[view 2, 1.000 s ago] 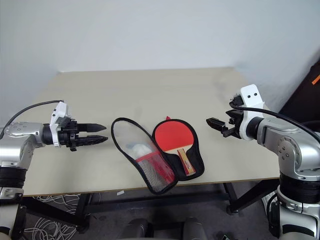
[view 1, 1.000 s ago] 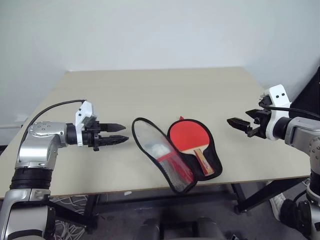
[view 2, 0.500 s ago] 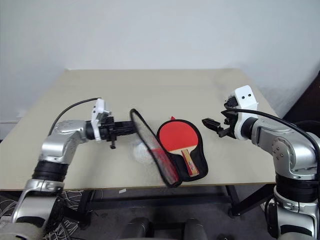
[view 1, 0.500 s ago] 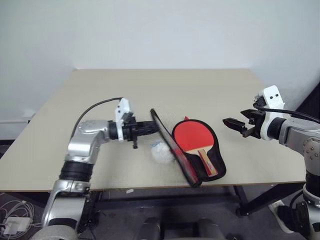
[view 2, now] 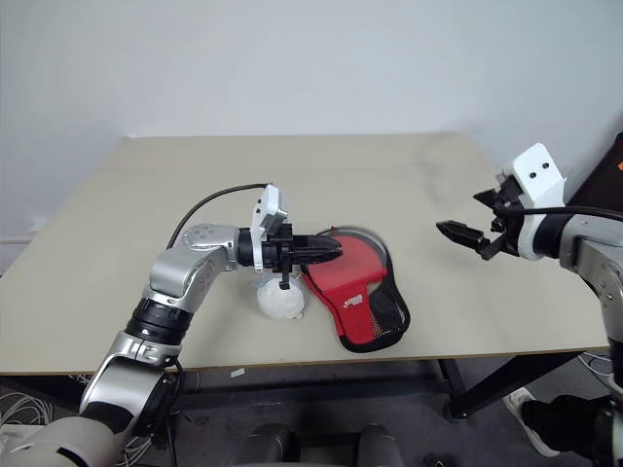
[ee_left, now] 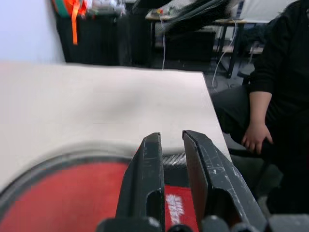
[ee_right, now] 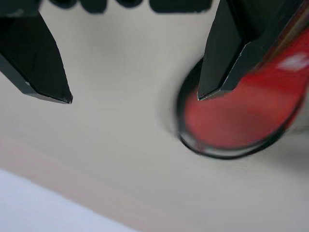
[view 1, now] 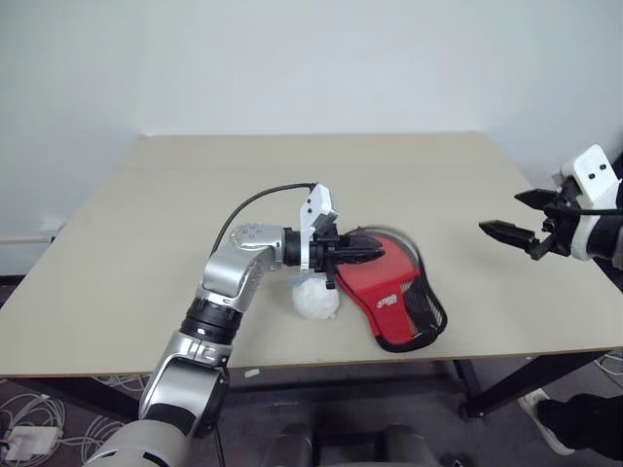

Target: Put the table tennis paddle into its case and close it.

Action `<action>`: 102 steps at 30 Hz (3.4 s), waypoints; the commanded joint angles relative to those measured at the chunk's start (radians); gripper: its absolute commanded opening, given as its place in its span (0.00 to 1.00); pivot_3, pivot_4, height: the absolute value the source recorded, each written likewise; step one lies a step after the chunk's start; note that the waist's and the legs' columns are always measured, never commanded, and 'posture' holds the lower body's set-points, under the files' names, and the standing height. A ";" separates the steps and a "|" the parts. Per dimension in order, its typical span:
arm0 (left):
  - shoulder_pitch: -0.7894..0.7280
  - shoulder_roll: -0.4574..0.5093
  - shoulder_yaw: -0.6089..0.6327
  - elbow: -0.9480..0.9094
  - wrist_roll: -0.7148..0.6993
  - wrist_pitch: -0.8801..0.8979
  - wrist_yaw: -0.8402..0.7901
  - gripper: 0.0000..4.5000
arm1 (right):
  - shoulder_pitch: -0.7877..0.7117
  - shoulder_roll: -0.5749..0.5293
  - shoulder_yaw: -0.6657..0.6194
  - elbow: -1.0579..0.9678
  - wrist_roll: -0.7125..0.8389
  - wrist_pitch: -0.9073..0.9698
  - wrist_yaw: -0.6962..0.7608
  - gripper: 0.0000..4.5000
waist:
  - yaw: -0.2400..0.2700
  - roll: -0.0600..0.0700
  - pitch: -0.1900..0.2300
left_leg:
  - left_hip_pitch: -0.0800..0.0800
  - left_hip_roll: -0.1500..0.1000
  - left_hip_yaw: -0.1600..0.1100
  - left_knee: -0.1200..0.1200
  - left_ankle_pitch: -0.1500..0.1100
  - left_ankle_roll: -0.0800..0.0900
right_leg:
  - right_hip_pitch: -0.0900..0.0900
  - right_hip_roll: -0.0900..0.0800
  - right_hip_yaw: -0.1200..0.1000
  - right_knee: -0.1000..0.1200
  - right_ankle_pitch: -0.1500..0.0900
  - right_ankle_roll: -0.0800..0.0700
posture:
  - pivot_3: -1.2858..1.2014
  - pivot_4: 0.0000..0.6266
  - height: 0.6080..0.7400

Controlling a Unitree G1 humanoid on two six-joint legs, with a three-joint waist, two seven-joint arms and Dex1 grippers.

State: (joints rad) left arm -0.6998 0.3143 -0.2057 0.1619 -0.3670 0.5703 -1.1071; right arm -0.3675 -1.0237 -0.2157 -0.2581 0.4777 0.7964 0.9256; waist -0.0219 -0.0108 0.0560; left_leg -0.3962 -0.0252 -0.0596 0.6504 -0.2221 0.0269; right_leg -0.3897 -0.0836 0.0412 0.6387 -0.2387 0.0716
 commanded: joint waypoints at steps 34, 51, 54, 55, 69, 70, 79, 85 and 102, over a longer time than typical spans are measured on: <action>0.253 -0.036 0.017 -0.323 -0.273 0.768 0.393 0.93 | 0.057 0.073 0.118 -0.116 -0.022 -0.134 0.048 1.00 | 0.005 -0.001 0.000 | 0.000 -0.001 -0.001 0.001 0.000 -0.001 | 0.000 -0.001 0.000 0.001 0.000 -0.001 | 0.52 0.00 1.00; 0.208 -0.191 0.035 -0.182 -0.235 0.796 0.530 0.93 | 0.036 0.087 0.135 -0.130 -0.008 -0.111 0.016 1.00 | 0.008 -0.001 0.000 | 0.000 -0.001 -0.001 0.002 0.000 -0.001 | 0.001 -0.001 0.000 0.000 0.000 -0.001 | 0.52 0.00 1.00; 0.204 -0.214 0.050 -0.162 -0.231 0.797 0.559 0.93 | 0.031 0.087 0.138 -0.127 -0.009 -0.112 0.015 1.00 | 0.013 -0.001 0.000 | 0.000 -0.001 -0.001 0.003 0.000 -0.001 | 0.001 -0.001 0.000 0.000 0.000 -0.001 | 0.52 0.00 1.00; 0.202 -0.220 0.052 -0.155 -0.229 0.797 0.567 0.93 | 0.028 0.088 0.139 -0.127 -0.010 -0.111 0.014 1.00 | 0.016 -0.001 0.000 | 0.000 -0.002 -0.001 0.003 0.000 -0.001 | 0.001 -0.001 0.000 0.000 0.000 -0.001 | 0.52 0.00 1.00; 0.180 -0.265 0.104 -0.081 -0.214 0.874 0.648 0.79 | 0.020 0.091 0.147 -0.140 -0.004 -0.101 0.008 1.00 | 0.026 -0.001 0.000 | 0.000 -0.002 -0.002 0.005 0.000 -0.001 | 0.003 -0.002 -0.001 0.000 -0.001 -0.002 | 0.52 0.00 1.00; 0.178 -0.264 0.106 -0.075 -0.213 0.886 0.655 0.73 | 0.019 0.091 0.147 -0.143 -0.002 -0.099 0.008 1.00 | 0.026 -0.001 0.000 | 0.000 -0.002 -0.002 0.005 0.000 -0.001 | 0.002 -0.002 -0.001 0.000 -0.001 -0.002 | 0.52 0.00 1.00; 0.160 -0.227 0.085 -0.057 -0.209 0.956 0.667 0.02 | 0.012 0.091 0.143 -0.161 0.008 -0.080 0.007 1.00 | 0.026 -0.001 0.000 | 0.001 -0.002 -0.002 0.004 0.000 -0.001 | 0.002 -0.001 -0.001 0.000 0.000 -0.001 | 0.52 0.00 1.00; 0.152 -0.179 0.046 -0.086 -0.241 0.982 0.614 0.02 | 0.011 0.094 0.142 -0.167 0.009 -0.073 0.007 1.00 | 0.025 -0.001 0.000 | 0.001 -0.002 -0.002 0.003 -0.001 -0.001 | 0.001 -0.001 -0.001 0.000 0.000 -0.001 | 0.52 0.00 1.00; 0.204 0.065 -0.016 -0.305 -0.718 1.044 0.736 0.02 | 0.023 0.107 0.157 -0.188 0.021 -0.062 0.005 1.00 | 0.022 -0.001 0.000 | 0.000 -0.001 -0.003 0.001 -0.001 -0.001 | 0.000 -0.002 0.000 0.000 0.000 -0.001 | 0.52 0.00 1.00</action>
State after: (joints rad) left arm -0.4969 0.3719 -0.2074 -0.1033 -1.0041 1.6049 -0.3863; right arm -0.3349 -0.9183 -0.0441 -0.4188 0.4900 0.7384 0.9349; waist -0.0001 -0.0120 0.0560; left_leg -0.3961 -0.0260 -0.0625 0.6515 -0.2227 0.0257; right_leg -0.3902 -0.0855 0.0414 0.6391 -0.2390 0.0705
